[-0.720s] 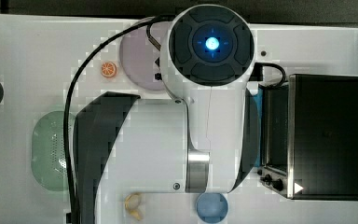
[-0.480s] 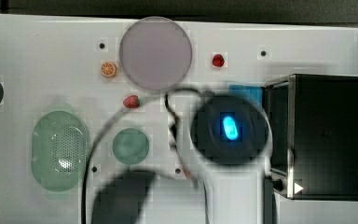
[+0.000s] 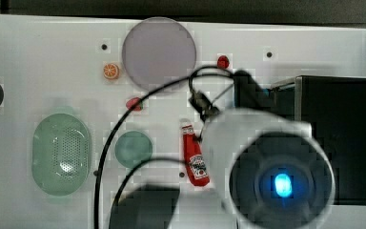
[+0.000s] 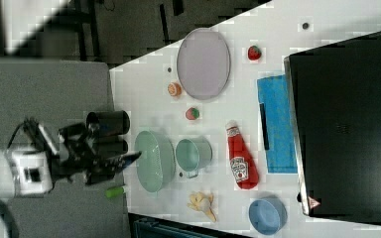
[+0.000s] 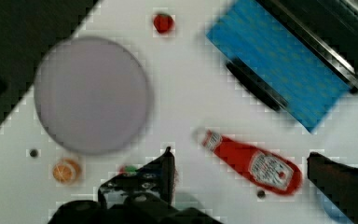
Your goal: Flap close oven.
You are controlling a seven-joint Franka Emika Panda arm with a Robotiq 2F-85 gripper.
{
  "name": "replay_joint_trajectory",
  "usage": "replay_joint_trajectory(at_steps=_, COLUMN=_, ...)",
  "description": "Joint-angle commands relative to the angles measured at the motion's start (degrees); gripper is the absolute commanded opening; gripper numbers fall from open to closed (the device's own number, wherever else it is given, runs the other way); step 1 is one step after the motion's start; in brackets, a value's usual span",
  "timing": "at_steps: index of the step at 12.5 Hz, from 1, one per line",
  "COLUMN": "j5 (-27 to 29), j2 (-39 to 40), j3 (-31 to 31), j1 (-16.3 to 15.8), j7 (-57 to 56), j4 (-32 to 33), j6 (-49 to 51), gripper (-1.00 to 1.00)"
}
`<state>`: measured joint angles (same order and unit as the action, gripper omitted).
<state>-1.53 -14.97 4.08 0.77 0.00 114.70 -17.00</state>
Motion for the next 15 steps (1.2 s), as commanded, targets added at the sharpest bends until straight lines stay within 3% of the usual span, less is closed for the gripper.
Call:
replay_joint_trajectory(at_steps=1, j5=-0.6, j2=11.1, j3=-1.6, j1=-0.3, j7=-3.1, j4=2.1, j6=-3.9, gripper=1.0)
replay_joint_trajectory(at_steps=4, j5=-5.6, j2=19.8, j3=-3.0, j1=-0.4, j7=-7.1, j4=-0.2, j6=-8.5, gripper=1.0)
replay_joint_trajectory(at_steps=15, j5=-35.8, j2=51.7, j3=-4.4, j1=-2.9, j7=-6.0, j4=-15.5, j6=-8.5, gripper=1.0)
